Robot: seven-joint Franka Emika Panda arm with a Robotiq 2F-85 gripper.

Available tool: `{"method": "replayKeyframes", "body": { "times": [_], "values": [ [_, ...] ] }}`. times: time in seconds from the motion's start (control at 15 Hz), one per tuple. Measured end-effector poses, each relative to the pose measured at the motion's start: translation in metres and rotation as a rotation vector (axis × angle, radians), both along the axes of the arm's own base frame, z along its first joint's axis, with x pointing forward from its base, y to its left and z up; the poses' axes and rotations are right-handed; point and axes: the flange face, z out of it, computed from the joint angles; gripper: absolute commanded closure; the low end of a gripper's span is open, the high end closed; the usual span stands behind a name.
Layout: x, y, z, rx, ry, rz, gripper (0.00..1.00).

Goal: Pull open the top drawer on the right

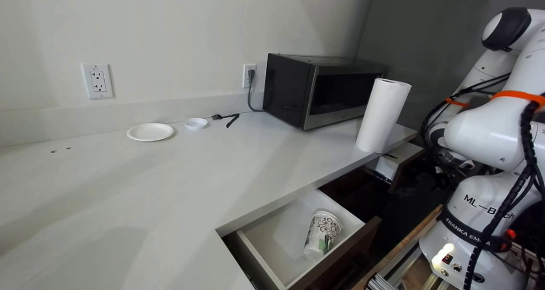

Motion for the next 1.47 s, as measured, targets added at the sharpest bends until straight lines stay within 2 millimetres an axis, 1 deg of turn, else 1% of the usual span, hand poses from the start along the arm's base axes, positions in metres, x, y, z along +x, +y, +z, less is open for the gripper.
{"method": "replayKeyframes", "body": {
  "times": [0.13, 0.33, 0.47, 0.6, 0.87, 0.93, 1.0, 1.07, 1.2, 1.4, 1.47],
  "values": [
    [-0.008, 0.011, 0.01, -0.003, 0.017, 0.001, 0.0],
    [-0.008, 0.027, 0.04, -0.044, 0.02, 0.026, 0.0],
    [-0.003, 0.035, 0.062, -0.082, 0.007, 0.044, 0.0],
    [0.001, 0.04, 0.086, -0.142, 0.015, 0.046, 0.0],
    [-0.008, 0.053, 0.144, -0.304, 0.168, -0.005, 0.0],
    [-0.01, 0.054, 0.16, -0.347, 0.194, -0.005, 0.0],
    [-0.01, 0.06, 0.172, -0.377, 0.208, -0.002, 0.0],
    [-0.007, 0.067, 0.178, -0.391, 0.208, 0.016, 0.0],
    [0.003, 0.079, 0.181, -0.401, 0.201, 0.059, 0.0],
    [0.022, 0.094, 0.17, -0.372, 0.175, 0.131, 0.0],
    [0.029, 0.094, 0.165, -0.36, 0.161, 0.16, 0.0]
  ]
}}
